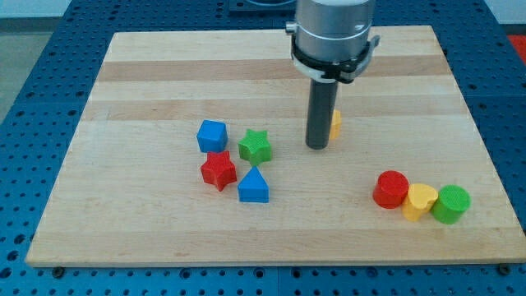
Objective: Place the yellow hexagon above the green star
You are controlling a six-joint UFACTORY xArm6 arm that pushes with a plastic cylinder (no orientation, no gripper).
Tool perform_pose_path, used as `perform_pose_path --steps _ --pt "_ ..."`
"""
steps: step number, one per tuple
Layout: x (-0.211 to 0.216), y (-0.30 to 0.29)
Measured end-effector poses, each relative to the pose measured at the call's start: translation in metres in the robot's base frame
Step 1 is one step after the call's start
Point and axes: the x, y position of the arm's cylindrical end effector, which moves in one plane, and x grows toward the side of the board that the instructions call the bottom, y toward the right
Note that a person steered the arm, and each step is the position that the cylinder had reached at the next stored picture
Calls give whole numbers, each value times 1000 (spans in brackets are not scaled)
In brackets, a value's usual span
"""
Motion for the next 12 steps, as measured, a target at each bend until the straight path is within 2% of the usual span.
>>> perform_pose_path --steps 2,3,7,12 --pt "-4 59" --pt "-16 63" --pt "-23 8" --pt "-60 3"
